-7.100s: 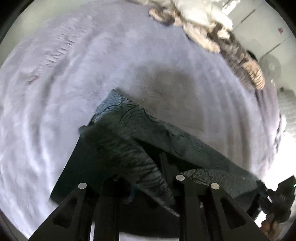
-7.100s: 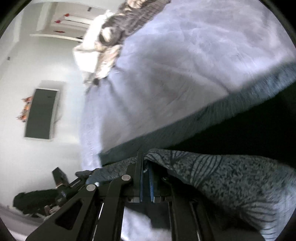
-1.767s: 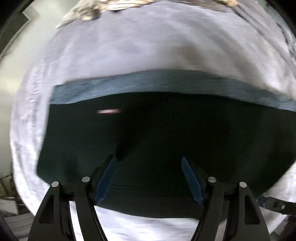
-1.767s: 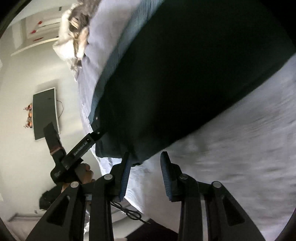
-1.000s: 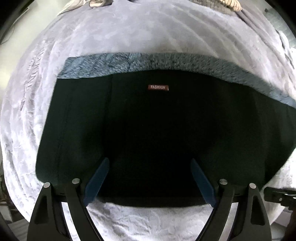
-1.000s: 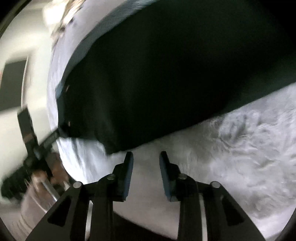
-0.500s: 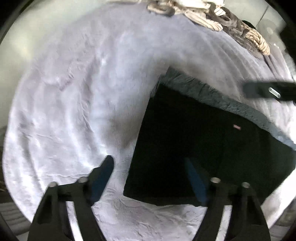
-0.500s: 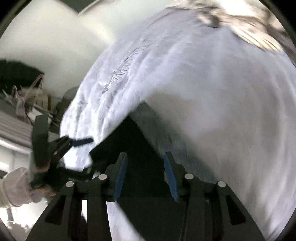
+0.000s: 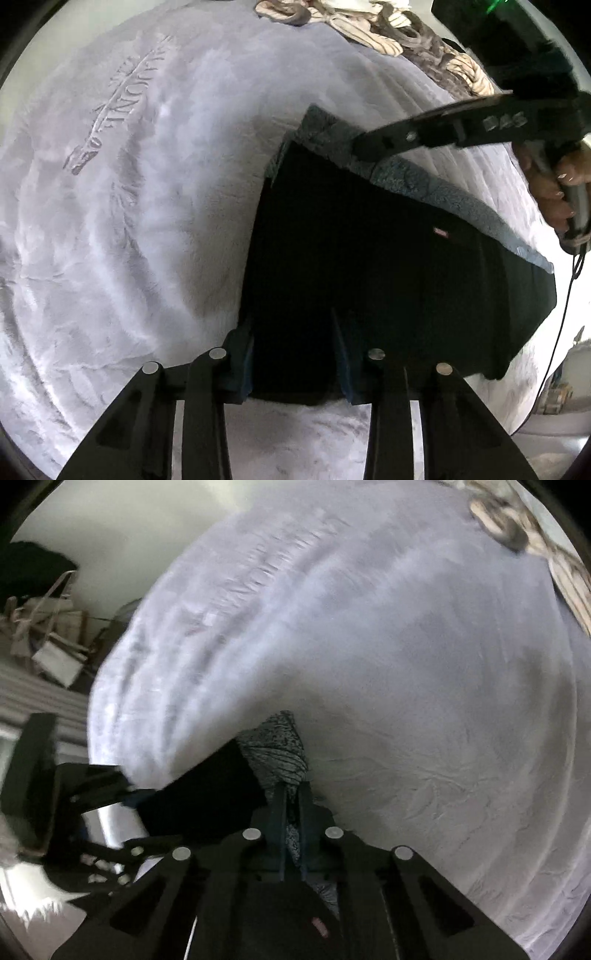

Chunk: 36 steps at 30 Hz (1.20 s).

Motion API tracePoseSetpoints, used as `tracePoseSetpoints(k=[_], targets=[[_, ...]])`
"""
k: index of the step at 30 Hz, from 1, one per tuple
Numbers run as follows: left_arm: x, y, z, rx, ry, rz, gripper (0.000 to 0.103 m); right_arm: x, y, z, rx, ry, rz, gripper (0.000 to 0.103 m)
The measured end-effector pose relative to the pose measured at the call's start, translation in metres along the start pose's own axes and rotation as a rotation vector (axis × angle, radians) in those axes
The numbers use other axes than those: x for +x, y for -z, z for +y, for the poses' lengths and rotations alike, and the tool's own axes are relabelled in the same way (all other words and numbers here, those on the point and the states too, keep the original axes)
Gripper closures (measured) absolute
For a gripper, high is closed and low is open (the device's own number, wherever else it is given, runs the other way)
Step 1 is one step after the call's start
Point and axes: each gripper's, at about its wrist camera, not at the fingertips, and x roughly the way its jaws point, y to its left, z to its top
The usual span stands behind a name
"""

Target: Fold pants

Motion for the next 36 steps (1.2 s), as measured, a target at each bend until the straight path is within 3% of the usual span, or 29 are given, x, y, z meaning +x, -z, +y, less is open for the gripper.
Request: tracePoseSetpoints(k=[2, 5, 8, 9, 11, 13, 15, 16, 17, 21, 23, 25, 27, 29, 32, 36], targets=[[-0.004, 0.007, -0.003, 0.006, -0.006, -0.002, 0.066, -0.001, -0.004, 0.015, -0.033, -0.033, 0.005, 0.098], [-0.001, 0.021, 0.003, -0.004, -0.038, 0.005, 0.066, 0.012, -0.01, 0.021, -0.06, 0.003, 0.025, 0.098], [-0.004, 0.024, 0.008, -0.069, -0.06, -0.013, 0.063, 0.043, -0.016, 0.006, 0.014, 0.055, 0.048, 0.097], [-0.009, 0.023, 0.008, -0.087, -0.098, -0.024, 0.051, 0.053, -0.015, -0.001, 0.055, 0.075, 0.051, 0.091], [-0.022, 0.022, 0.01, -0.113, -0.145, -0.062, 0.047, 0.049, -0.012, -0.008, 0.128, 0.074, 0.001, 0.086], [-0.037, 0.019, 0.011, -0.132, -0.126, -0.095, 0.047, 0.032, -0.005, -0.01, 0.174, 0.047, -0.046, 0.085], [-0.043, 0.009, 0.007, -0.129, -0.118, -0.111, 0.043, 0.011, 0.008, -0.011, 0.208, 0.047, -0.094, 0.085], [-0.043, 0.004, 0.002, -0.121, -0.114, -0.114, 0.029, 0.001, 0.016, -0.013, 0.231, 0.049, -0.111, 0.085], [-0.039, -0.002, -0.003, -0.116, -0.119, -0.12, 0.027, -0.009, 0.029, -0.016, 0.273, 0.05, -0.125, 0.085], [-0.006, -0.051, -0.027, -0.123, -0.142, -0.116, 0.027, -0.014, 0.075, -0.032, 0.421, 0.048, -0.129, 0.085], [0.012, -0.071, -0.033, -0.122, -0.196, -0.116, 0.027, -0.002, 0.092, -0.043, 0.485, 0.095, -0.111, 0.085], [0.035, -0.082, -0.032, -0.139, -0.313, -0.081, 0.027, -0.001, 0.1, -0.054, 0.538, 0.133, -0.147, 0.085], [0.046, -0.087, -0.023, -0.182, -0.293, -0.062, 0.022, 0.001, 0.106, -0.069, 0.606, 0.215, -0.161, 0.085], [0.046, -0.088, -0.017, -0.203, -0.281, -0.051, 0.022, -0.001, 0.112, -0.08, 0.655, 0.203, -0.186, 0.085], [0.027, -0.087, -0.024, -0.168, -0.314, -0.066, 0.022, -0.021, 0.124, -0.076, 0.664, 0.267, -0.215, 0.082], [0.001, -0.071, -0.038, -0.097, -0.327, -0.08, 0.022, -0.05, 0.166, -0.071, 0.703, 0.273, -0.241, 0.071]])
